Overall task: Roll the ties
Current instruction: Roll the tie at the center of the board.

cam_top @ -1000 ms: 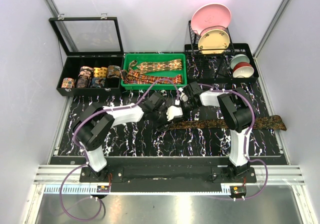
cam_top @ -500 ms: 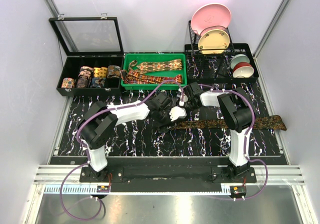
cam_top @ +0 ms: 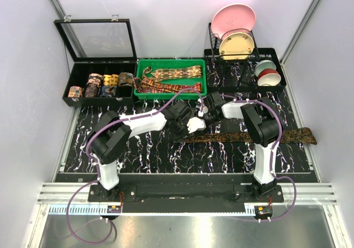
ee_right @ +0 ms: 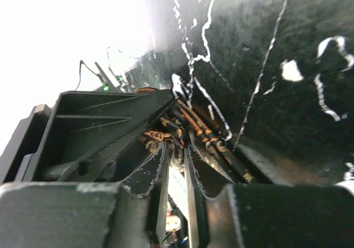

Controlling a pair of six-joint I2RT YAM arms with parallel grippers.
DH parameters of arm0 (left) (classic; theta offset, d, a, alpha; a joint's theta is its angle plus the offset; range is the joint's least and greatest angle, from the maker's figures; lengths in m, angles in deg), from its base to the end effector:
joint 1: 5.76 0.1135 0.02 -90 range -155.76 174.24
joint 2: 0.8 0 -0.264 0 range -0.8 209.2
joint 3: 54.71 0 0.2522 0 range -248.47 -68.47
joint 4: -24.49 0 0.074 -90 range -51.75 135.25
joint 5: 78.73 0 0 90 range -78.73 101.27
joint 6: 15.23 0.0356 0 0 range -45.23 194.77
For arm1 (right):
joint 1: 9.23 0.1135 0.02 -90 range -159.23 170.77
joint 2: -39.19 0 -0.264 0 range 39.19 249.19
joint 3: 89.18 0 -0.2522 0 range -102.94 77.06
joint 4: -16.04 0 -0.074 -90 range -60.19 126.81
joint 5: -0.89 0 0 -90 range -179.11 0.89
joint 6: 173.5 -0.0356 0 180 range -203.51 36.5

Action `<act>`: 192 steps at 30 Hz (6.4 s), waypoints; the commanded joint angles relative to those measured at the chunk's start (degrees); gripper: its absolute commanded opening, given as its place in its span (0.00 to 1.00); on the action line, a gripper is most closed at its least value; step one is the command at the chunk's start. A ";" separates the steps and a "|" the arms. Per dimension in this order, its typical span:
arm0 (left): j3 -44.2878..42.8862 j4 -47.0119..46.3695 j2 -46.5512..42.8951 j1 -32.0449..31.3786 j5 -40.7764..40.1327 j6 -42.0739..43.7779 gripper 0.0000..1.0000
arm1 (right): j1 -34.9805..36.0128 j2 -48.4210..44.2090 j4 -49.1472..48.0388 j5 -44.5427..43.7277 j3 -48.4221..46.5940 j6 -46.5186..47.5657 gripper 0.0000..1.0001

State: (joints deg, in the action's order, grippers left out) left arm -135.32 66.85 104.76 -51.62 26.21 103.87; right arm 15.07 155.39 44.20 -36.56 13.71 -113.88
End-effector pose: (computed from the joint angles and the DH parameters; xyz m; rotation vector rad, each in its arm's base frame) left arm 0.2450 -0.2657 0.1614 1.7342 2.1426 -0.4380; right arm 0.3249 0.1777 0.1031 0.1241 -2.7002 -1.4281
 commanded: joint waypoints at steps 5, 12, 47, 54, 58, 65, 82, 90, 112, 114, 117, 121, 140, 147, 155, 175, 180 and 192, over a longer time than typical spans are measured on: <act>-0.91 2.07 1.67 -0.10 -1.58 0.43 0.31 | -0.48 -3.09 -4.28 5.80 1.39 -4.52 0.25; -0.56 2.51 1.58 -0.10 -1.32 0.34 0.31 | -0.48 -3.61 -5.16 6.42 2.62 -5.84 0.28; 6.30 -7.95 -8.44 4.82 14.67 5.34 0.53 | -0.56 0.25 4.07 -5.97 -0.72 3.83 0.00; 4.01 -5.48 -6.51 4.82 16.00 6.76 0.40 | -0.56 0.34 4.07 -5.89 -0.63 4.00 0.00; 2.52 -5.66 -5.89 4.47 16.44 5.62 0.38 | -0.48 0.25 4.24 -5.80 -0.63 4.09 0.00; -1.00 -7.77 -2.56 3.15 14.77 2.10 0.37 | -0.48 0.52 4.07 -5.45 -0.72 3.74 0.00; -1.09 -3.91 3.86 0.96 8.97 2.54 0.32 | -3.55 -5.10 3.71 1.23 0.16 0.93 0.15; -2.41 -2.76 4.48 0.95 8.70 2.54 0.32 | -4.08 -6.69 1.26 3.96 1.65 -1.70 0.34; -2.50 -2.76 4.22 1.04 10.28 2.01 0.32 | -1.79 -2.47 -2.09 -0.08 3.59 0.05 0.33; -2.67 -2.85 3.95 1.04 10.55 1.84 0.32 | -1.88 -1.86 -2.70 -0.17 3.59 0.31 0.33; -2.67 -2.94 3.78 1.13 10.81 2.01 0.32 | -1.79 -1.59 -3.40 -0.43 3.59 0.14 0.33; -3.20 -3.02 3.69 0.95 11.87 1.49 0.32 | -1.53 -1.42 -4.64 0.00 3.76 -0.74 0.32; -5.04 -10.22 4.13 0.25 15.55 -3.52 0.32 | -1.35 -1.86 -6.83 1.50 4.99 -1.89 0.26; -6.80 -11.28 5.45 0.16 16.26 -5.72 0.32 | -1.35 -1.33 -7.98 2.81 5.17 -2.94 0.14; -1.19 -9.36 -0.96 2.53 13.98 -3.01 0.59 | -1.79 -1.42 -3.76 -1.49 5.17 -0.92 0.00; 14.20 -34.57 -4.40 6.75 22.50 -4.93 0.71 | -3.11 -0.19 2.48 -5.54 4.02 2.51 0.00; 16.49 -39.49 -2.73 6.67 23.38 -6.87 0.68 | -3.20 0.16 2.40 -4.74 3.59 2.33 0.00; 15.70 -34.31 -2.55 4.83 18.28 -5.63 0.64 | -3.29 -1.42 0.11 -2.55 4.29 0.93 0.00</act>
State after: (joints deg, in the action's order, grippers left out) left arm -119.13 32.21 102.33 -45.59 46.38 98.45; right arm 12.03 153.93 44.61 -37.10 18.15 -113.55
